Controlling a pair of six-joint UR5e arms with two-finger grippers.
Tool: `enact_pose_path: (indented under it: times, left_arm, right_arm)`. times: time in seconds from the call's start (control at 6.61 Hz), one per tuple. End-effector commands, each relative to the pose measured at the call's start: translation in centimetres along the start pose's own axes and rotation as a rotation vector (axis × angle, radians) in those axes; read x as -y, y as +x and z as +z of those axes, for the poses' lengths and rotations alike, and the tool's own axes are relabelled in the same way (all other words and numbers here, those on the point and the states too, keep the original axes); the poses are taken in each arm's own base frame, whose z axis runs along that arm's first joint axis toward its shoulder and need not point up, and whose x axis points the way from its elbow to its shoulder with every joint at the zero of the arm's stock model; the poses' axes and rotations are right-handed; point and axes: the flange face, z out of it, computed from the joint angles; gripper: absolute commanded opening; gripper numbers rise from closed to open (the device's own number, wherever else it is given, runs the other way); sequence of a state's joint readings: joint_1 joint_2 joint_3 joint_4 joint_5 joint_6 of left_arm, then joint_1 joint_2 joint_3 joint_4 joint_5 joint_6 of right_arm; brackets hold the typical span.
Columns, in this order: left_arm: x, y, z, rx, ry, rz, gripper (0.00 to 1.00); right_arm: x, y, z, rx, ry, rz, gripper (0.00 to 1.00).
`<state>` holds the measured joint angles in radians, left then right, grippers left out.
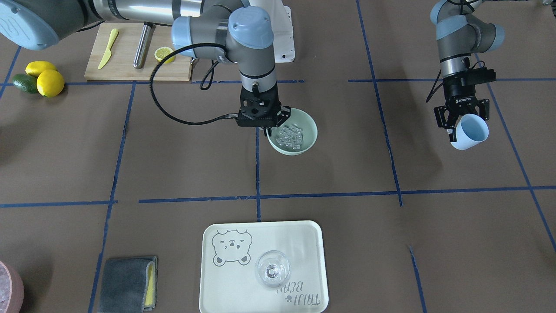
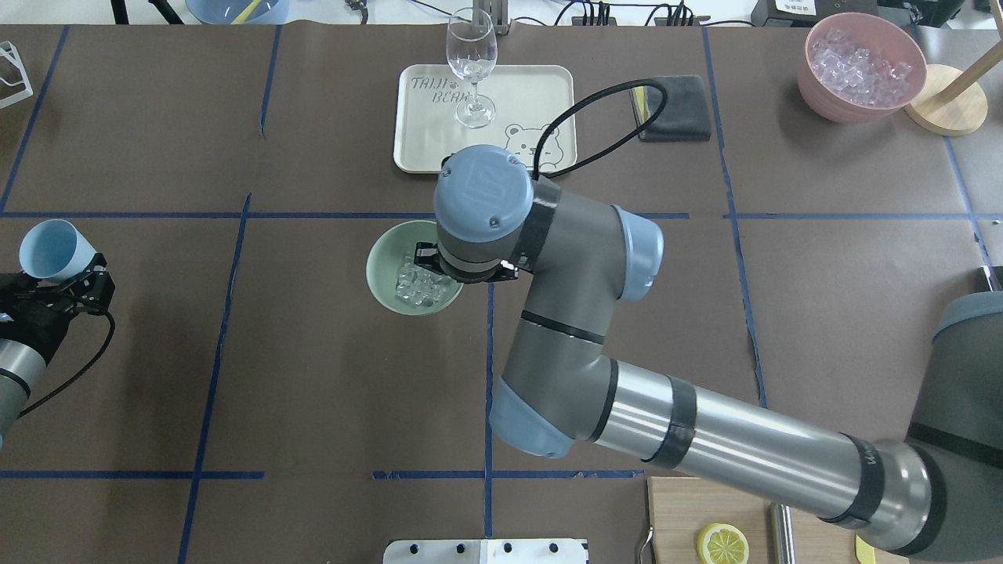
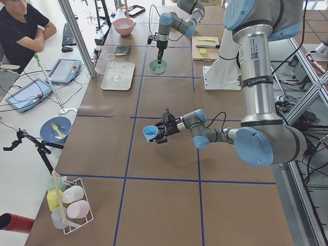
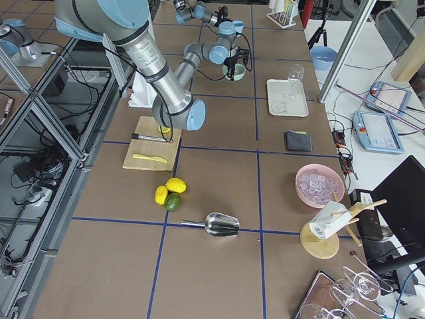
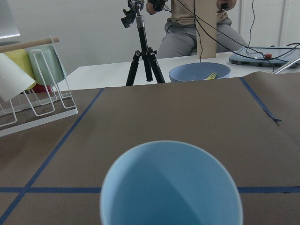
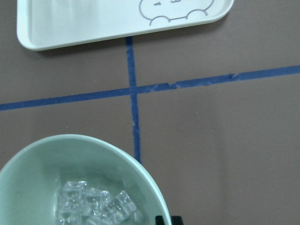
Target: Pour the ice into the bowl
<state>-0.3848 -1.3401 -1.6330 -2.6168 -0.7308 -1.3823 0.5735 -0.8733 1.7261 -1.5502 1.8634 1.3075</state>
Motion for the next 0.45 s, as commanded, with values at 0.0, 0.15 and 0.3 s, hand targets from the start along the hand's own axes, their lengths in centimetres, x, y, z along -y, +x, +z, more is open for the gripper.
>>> enact_pose_path:
  times: [0.0,0.15,0.3]
  left_arm:
    - [-2.3,-0.3,1.0,0.02,0.045,-0.071,0.0]
    - [-2.9,-0.2,0.8,0.016,0.05,-0.063,0.0]
    - [-3.3,0.1,0.5,0.008,0.047,-0.059,0.0]
  right_arm:
    - [2.3,9.2,-4.5,0.02,-0.015,-0.053,0.0]
    - [2.6,12.1,-4.9,0.007,-0.022,-0.087,0.0]
    - [2.8,14.8,-5.1,-0.013,-0.017,-0.126,0.0]
